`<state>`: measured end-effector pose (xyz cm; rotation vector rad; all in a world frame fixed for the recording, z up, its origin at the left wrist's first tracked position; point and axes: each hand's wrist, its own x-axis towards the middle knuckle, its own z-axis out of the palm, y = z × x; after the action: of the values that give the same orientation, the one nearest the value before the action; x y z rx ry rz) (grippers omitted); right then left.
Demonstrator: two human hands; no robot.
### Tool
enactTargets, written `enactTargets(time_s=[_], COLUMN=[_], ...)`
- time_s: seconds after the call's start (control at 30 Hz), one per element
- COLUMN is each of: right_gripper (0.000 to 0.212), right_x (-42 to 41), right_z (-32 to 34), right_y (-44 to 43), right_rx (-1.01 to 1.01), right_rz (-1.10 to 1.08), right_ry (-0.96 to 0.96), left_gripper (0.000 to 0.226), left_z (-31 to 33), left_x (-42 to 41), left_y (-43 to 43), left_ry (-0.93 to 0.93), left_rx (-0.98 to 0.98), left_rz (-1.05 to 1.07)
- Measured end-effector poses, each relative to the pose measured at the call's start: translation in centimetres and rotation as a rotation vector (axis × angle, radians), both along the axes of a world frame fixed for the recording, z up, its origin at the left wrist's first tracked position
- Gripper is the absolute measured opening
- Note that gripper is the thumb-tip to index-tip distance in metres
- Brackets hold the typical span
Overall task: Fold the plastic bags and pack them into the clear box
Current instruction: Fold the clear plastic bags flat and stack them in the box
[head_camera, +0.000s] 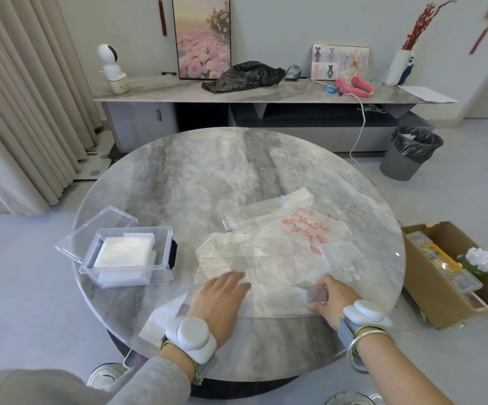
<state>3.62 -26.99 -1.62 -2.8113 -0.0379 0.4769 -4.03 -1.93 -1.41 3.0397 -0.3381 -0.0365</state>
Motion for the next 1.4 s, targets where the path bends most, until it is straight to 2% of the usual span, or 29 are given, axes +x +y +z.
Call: enactTargets(time_s=[0.13, 0.23, 0.3, 0.4, 0.5, 0.63, 0.7, 0.77, 1.0, 1.2, 1.27, 1.4], right_gripper=[0.042, 0.058, 0.064, 0.05, 0.029, 0.039, 0.041, 0.034, 0.028, 0.019, 0.018, 0.024], right_x=[-0.1, -0.4, -0.5, -0.7, -1.4, -1.6, -1.7, -1.8, -1.7, -0.7, -0.1, 2.2], right_z=[0.1, 0.3, 0.7, 1.2, 1.3, 0.9, 1.0, 1.1, 0.3, 1.0, 1.9, 3.0], right_y=[0.2, 0.7, 1.0, 1.8, 3.1, 3.9, 4.1, 4.2, 4.8, 5.0, 5.6, 7.7], right_rx=[-0.047, -0.06, -0.113, -0.144, -0.096, -0.196, -0.153, -0.127, -0.035, -0.083, -0.117, -0.081], right_rz=[0.029, 0.027, 0.042, 0.111, 0.164, 0.249, 0.228, 0.231, 0.271, 0.236, 0.239, 0.338], right_ry=[-0.02, -0.065, -0.172, -0.367, -0.454, -0.522, -0.511, -0.52, -0.142, 0.03, 0.027, -0.197], left_gripper=[0.056, 0.063, 0.064, 0.065, 0.067, 0.065, 0.062, 0.056, 0.036, 0.026, 0.021, 0.015], left_z=[-4.4, -6.7, -6.8, -6.7, -6.8, -6.8, -6.4, -6.1, -5.5, -4.3, -4.0, -4.1], left_x=[-1.2, -2.1, -2.1, -2.0, -1.8, -1.6, -1.5, -1.3, -1.0, -0.7, -0.6, -1.0], left_y=[0.2, 0.9, 0.9, 0.9, 0.9, 0.8, 0.8, 0.9, 0.8, 0.9, 0.8, 0.4], left_ry=[-0.007, -0.037, -0.08, -0.085, -0.115, -0.144, -0.151, -0.175, -0.294, -0.276, -0.255, -0.196], left_rx=[-0.035, -0.037, -0.034, -0.001, -0.013, -0.027, -0.054, -0.078, -0.147, -0.27, -0.287, -0.293], left_rz=[-0.144, -0.152, -0.15, -0.147, -0.148, -0.142, -0.139, -0.141, -0.167, -0.102, -0.11, -0.161])
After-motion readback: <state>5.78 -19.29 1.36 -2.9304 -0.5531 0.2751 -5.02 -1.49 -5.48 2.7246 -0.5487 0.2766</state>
